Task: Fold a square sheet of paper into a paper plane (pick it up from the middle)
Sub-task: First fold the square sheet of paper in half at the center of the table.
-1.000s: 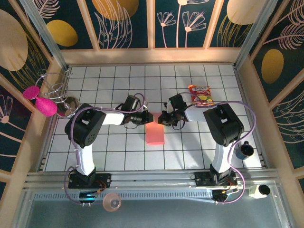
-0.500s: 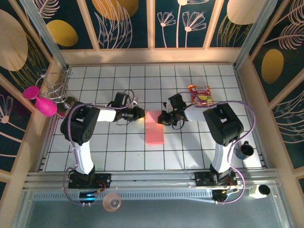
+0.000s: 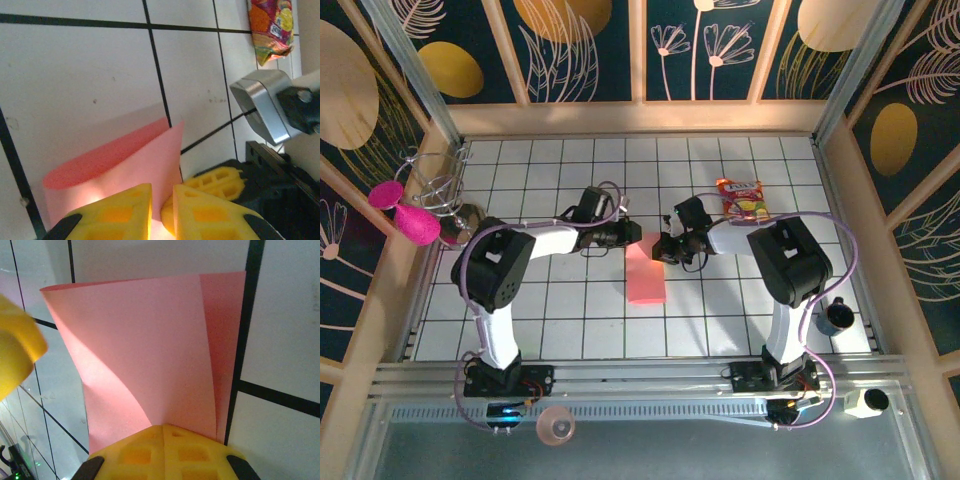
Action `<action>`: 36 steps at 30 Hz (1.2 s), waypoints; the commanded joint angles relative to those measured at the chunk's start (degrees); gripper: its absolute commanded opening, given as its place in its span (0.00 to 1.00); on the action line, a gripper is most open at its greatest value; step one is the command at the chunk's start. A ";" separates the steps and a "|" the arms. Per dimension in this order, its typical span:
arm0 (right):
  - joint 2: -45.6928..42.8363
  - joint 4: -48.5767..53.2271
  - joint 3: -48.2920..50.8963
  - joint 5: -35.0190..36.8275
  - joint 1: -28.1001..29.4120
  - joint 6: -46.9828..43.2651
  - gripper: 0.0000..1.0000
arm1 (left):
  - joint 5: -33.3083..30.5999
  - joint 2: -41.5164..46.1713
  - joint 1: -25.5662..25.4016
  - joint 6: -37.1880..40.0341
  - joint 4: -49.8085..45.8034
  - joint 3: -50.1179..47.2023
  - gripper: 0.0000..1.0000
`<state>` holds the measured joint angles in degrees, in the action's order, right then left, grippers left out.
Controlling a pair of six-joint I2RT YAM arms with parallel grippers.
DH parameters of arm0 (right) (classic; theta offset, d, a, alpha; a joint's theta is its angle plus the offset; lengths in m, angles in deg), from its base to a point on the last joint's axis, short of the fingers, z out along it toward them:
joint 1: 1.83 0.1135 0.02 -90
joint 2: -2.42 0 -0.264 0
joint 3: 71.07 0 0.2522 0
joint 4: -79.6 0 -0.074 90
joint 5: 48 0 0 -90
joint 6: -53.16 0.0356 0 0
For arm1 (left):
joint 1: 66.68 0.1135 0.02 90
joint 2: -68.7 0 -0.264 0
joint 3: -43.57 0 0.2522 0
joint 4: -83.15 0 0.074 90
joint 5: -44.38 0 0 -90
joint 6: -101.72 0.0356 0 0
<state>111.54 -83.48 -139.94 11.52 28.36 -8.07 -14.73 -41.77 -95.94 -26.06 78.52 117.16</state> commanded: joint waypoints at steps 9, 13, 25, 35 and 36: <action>8.32 13.10 4.64 19.47 -1.50 -2.05 0.00 | -6.57 -6.04 1.60 2.04 -8.90 4.50 0.19; 8.70 13.42 5.02 20.57 -1.50 -2.23 0.00 | -7.78 -6.37 4.23 2.36 -8.97 3.81 0.19; 9.38 13.24 5.19 21.28 -1.32 -2.09 0.00 | -8.98 -1.80 4.22 4.11 -12.64 8.53 0.18; 9.95 12.42 5.36 20.47 -1.23 -1.52 0.00 | -4.97 3.11 -2.33 -5.58 -3.77 -2.62 0.18; 9.97 12.45 5.37 20.46 -1.28 -1.53 0.00 | -4.66 2.99 -2.55 -5.64 -3.92 -3.10 0.18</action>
<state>111.71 -83.48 -139.99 11.94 28.38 -8.44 -21.26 -39.37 -98.73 -28.66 72.66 116.09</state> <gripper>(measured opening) 0.047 0.182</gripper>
